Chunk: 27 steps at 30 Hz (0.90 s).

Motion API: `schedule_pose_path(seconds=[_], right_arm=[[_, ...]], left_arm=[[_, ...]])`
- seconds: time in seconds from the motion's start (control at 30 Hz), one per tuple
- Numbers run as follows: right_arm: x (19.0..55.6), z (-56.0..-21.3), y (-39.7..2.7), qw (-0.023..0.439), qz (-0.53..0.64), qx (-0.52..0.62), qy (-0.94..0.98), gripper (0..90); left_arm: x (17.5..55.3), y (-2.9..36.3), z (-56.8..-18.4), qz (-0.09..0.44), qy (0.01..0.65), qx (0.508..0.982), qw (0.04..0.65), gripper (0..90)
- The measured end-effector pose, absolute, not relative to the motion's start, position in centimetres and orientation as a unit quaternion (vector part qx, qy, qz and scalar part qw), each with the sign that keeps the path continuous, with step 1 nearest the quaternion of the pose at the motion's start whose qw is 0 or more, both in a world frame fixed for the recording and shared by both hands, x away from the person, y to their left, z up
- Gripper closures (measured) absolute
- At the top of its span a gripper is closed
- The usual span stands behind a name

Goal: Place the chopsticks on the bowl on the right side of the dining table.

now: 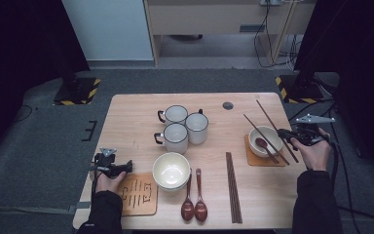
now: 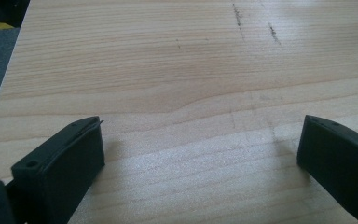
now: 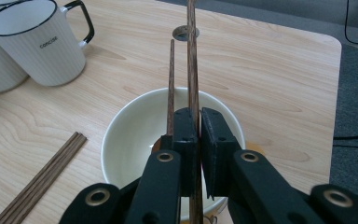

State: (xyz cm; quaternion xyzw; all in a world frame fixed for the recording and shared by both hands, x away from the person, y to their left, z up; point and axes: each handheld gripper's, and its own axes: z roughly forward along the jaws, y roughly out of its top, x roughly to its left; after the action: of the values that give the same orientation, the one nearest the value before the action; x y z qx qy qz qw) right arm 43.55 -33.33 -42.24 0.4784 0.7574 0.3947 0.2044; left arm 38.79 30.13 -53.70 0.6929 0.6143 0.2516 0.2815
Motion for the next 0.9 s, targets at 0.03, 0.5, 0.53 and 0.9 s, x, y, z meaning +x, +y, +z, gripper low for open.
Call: schedule_pose_path(seconds=[0.03, 0.5, 0.53, 0.9], right_arm=[[43.6, -42.4, -33.3, 0.204, 0.395, 0.478, 0.758, 85.1], [44.2, -43.8, -33.3, 0.197, 0.378, 0.480, 0.766, 85.0], [44.3, -43.9, -33.3, 0.196, 0.377, 0.481, 0.767, 85.0], [44.7, -44.9, -33.1, 0.190, 0.365, 0.485, 0.772, 85.0]], left_arm=[[38.8, 30.1, -53.7, 0.252, 0.614, 0.693, 0.282, 0.0], [38.8, 30.1, -53.7, 0.252, 0.614, 0.693, 0.281, 0.0], [38.8, 30.1, -53.7, 0.252, 0.614, 0.693, 0.281, 0.0], [38.8, 30.1, -53.7, 0.252, 0.614, 0.693, 0.281, 0.0]])
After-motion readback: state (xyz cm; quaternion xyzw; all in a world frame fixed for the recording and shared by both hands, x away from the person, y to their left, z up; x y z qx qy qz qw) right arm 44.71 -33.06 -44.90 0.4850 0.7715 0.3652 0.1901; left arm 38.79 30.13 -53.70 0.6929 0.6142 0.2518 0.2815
